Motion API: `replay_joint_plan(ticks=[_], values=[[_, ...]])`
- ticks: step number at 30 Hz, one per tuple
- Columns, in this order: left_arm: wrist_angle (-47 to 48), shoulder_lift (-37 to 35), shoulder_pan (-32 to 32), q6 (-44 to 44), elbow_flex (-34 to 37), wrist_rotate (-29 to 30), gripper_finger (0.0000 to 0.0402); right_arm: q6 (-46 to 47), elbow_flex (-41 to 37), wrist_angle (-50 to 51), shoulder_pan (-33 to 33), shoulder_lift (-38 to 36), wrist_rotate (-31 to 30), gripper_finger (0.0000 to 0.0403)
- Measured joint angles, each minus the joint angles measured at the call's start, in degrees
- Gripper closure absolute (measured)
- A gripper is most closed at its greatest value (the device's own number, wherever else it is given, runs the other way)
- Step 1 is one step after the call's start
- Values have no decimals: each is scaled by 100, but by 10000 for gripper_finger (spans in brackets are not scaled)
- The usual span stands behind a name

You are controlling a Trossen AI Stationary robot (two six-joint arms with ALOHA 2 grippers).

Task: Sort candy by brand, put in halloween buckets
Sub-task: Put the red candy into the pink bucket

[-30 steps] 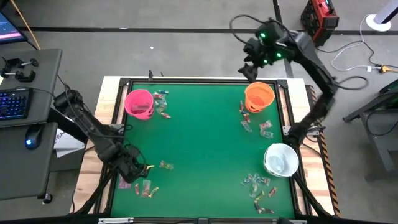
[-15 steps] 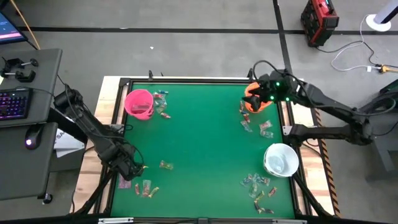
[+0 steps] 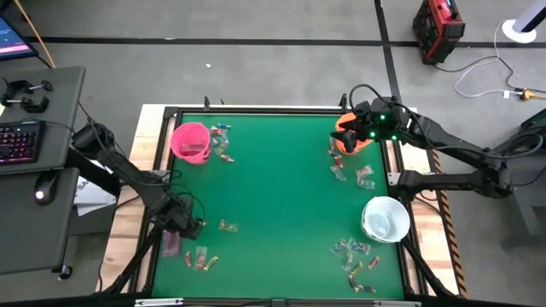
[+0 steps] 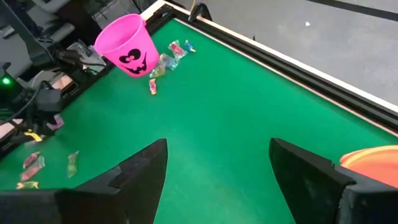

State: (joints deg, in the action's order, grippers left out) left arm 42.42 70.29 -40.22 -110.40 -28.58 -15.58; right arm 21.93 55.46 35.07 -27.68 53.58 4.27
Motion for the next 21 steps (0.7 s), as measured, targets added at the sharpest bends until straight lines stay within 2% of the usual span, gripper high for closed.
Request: replay_joint_plan(ticks=[6,8,10,12,14,15,21], values=[[-13,36,10,-35,79,-76,218,15,0,19,0,0,-2,128],[-35,89,10,79,74,-76,231,15,0,22,0,0,-2,128],[-122,133,31,207,72,-57,262,12,0,23,0,0,-17,128],[-230,134,116,333,54,70,315,7,0,24,0,0,-85,128],[-235,94,250,570,-70,525,374,10,0,24,0,0,-135,128],[-213,42,343,684,-160,914,386,12,0,24,0,0,-178,128],[343,-608,1058,1836,-1048,2289,399,12,0,26,0,2,-238,128]])
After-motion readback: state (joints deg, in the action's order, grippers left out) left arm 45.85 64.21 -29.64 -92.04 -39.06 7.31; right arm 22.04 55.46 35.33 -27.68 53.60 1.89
